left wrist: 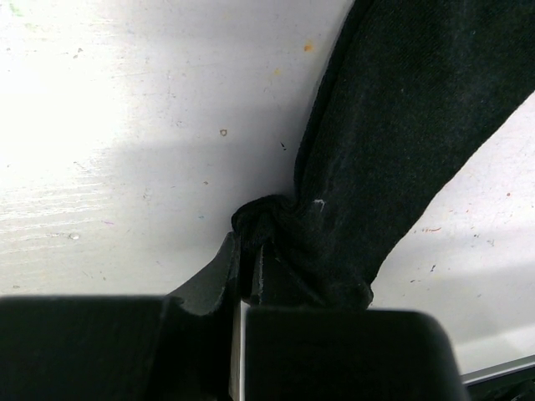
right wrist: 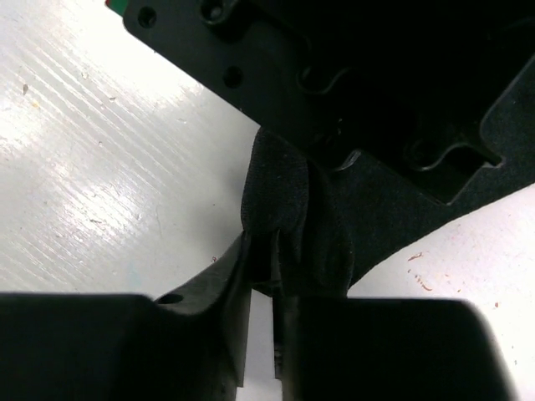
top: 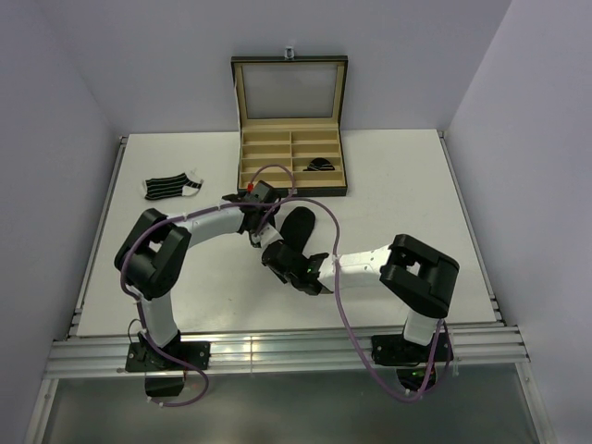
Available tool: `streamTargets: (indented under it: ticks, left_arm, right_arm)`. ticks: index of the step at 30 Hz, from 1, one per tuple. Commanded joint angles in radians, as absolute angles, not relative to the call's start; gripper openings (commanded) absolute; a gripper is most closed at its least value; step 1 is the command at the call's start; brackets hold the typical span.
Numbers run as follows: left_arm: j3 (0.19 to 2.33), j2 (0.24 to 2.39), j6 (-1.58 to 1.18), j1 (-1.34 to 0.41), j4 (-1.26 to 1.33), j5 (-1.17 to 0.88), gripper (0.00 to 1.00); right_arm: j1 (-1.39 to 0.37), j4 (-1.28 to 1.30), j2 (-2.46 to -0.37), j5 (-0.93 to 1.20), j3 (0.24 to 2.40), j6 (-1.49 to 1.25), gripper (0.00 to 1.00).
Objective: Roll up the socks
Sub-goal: Roll the sock at the center of the board.
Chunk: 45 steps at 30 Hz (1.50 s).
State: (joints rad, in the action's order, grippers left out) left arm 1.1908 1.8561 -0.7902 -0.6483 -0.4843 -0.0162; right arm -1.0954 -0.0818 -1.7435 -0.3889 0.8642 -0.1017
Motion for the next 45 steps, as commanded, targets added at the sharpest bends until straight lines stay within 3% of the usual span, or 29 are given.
streamTargets:
  ticks: [1,3,6,9,10,13,21,28,39,45]
  left_arm:
    - [1.195,1.876,-0.764,-0.664,-0.515,-0.023,0.05]
    - [1.190,1.861,-0.772,-0.663,-0.512,-0.023,0.08]
    - [1.178,1.822,-0.785,-0.658,-0.502,-0.012,0.26]
    - [1.154,1.764,-0.811,-0.641,-0.485,-0.005,0.50]
    - [1.135,1.729,-0.828,-0.638,-0.471,-0.005,0.65]
    - [1.094,1.672,-0.868,-0.620,-0.453,0.035,0.75]
    - [0.895,1.448,-1.000,-0.568,-0.313,0.052,0.79]
    - [0.810,1.448,-1.020,-0.586,-0.213,-0.020,0.78]
    - [0.808,1.528,-1.040,-0.630,-0.150,-0.005,0.76]
    - [0.836,1.601,-1.040,-0.638,-0.153,-0.005,0.67]
  right_arm:
    - [-1.103,-0.045,-1.779,-0.370,0.890,-0.121,0.10]
    - [-1.100,-0.035,-1.782,-0.358,0.887,-0.132,0.01]
    - [-1.074,-0.043,-1.753,-0.267,0.868,-0.166,0.00]
    - [-1.023,-0.034,-1.707,-0.134,0.859,-0.201,0.00]
    - [-0.993,-0.025,-1.698,-0.100,0.864,-0.219,0.00]
    - [-0.944,-0.021,-1.666,0.055,0.861,-0.267,0.00]
    - [-0.734,-0.176,-1.667,0.570,0.799,-0.426,0.00]
    - [-0.595,-0.372,-1.805,0.849,0.767,-0.575,0.00]
    - [-0.520,-0.523,-1.922,0.945,0.736,-0.676,0.00]
    - [-0.509,-0.549,-1.937,0.953,0.738,-0.693,0.00]
